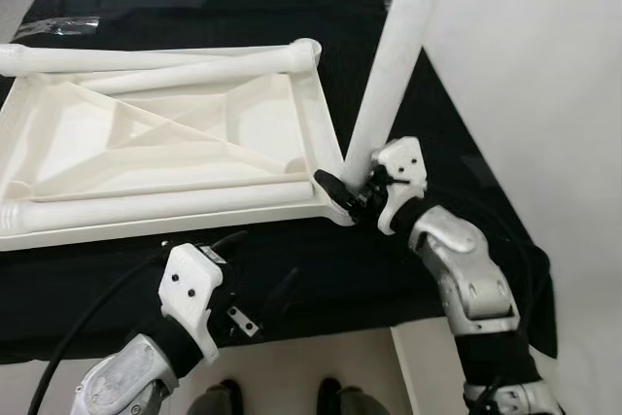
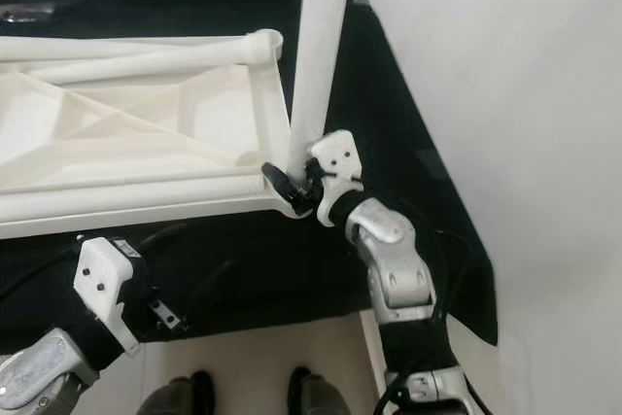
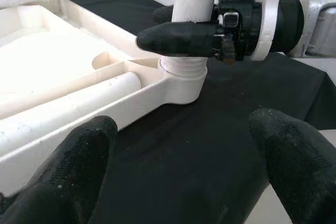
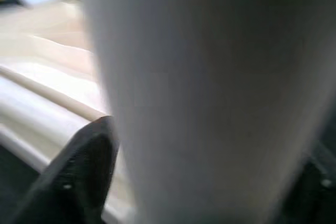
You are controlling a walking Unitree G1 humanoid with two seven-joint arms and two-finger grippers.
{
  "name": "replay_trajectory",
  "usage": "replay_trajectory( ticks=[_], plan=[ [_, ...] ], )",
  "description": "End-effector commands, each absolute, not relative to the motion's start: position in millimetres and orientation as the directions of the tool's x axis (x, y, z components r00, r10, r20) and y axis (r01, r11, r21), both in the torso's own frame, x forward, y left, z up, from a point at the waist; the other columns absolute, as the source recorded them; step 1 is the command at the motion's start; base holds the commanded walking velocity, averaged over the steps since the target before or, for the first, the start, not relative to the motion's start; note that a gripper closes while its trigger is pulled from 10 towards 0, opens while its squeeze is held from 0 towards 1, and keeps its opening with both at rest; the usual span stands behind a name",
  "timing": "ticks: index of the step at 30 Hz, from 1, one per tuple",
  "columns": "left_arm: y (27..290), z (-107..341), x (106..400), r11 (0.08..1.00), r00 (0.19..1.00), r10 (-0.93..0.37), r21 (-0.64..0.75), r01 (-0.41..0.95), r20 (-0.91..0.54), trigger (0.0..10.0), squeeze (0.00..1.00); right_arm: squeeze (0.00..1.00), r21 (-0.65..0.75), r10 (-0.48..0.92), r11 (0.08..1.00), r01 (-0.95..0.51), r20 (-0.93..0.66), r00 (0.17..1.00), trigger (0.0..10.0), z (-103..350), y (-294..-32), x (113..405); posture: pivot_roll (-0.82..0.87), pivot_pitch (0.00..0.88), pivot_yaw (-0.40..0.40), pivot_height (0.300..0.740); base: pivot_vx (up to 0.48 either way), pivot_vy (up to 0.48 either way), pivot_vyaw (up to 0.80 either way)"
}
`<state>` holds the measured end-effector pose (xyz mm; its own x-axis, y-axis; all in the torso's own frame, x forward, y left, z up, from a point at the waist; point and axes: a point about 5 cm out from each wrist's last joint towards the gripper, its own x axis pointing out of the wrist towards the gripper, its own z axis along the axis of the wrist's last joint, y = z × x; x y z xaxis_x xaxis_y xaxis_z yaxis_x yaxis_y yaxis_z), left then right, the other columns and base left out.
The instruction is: Building children table
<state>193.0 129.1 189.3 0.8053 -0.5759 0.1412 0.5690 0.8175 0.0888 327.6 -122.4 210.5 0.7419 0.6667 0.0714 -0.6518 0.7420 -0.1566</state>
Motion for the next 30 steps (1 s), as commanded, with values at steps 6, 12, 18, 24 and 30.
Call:
replay_trajectory(
  ticks=[6, 12, 18, 24, 30],
  plan=[
    [126.5, 187.1, 193.7, 0.797, 0.788, -0.604, 0.094, 0.597, 0.117, 10.0, 0.00, 0.00, -0.303, 0.904, 0.408, -0.861, 0.002, 0.428, 10.0, 232.7, -131.5, 333.7, 0.11, 0.253, -0.072, 0.740, 0.000, 0.000, 0.00],
    [127.0, 185.1, 193.3, 0.796, 0.788, -0.606, 0.099, 0.598, 0.110, 10.0, 0.00, 0.00, -0.279, 0.946, 0.299, -0.913, -0.042, 0.322, 10.0, 241.0, -135.7, 347.7, 0.13, 0.240, -0.086, 0.740, 0.000, 0.000, 0.00],
    [127.7, 184.6, 192.7, 0.795, 0.788, -0.607, 0.105, 0.598, 0.104, 10.0, 0.00, 0.00, -0.276, 0.953, 0.275, -0.921, -0.050, 0.300, 5.7, 250.1, -137.6, 361.4, 0.14, 0.235, -0.088, 0.740, 0.000, 0.000, 0.00],
    [125.3, 184.7, 190.8, 0.795, 0.788, -0.606, 0.104, 0.598, 0.108, 10.0, 0.00, 0.00, -0.249, 0.957, 0.258, -0.933, -0.063, 0.281, 0.0, 246.8, -149.1, 367.9, 0.14, 0.239, -0.094, 0.740, 0.000, 0.000, 0.00],
    [124.8, 184.5, 191.0, 0.793, 0.786, -0.609, 0.104, 0.600, 0.107, 10.0, 0.00, 0.00, -0.234, 0.957, 0.272, -0.933, -0.031, 0.287, 0.0, 248.1, -155.9, 367.9, 0.12, 0.243, -0.091, 0.740, 0.000, 0.000, 0.00]
  ],
)
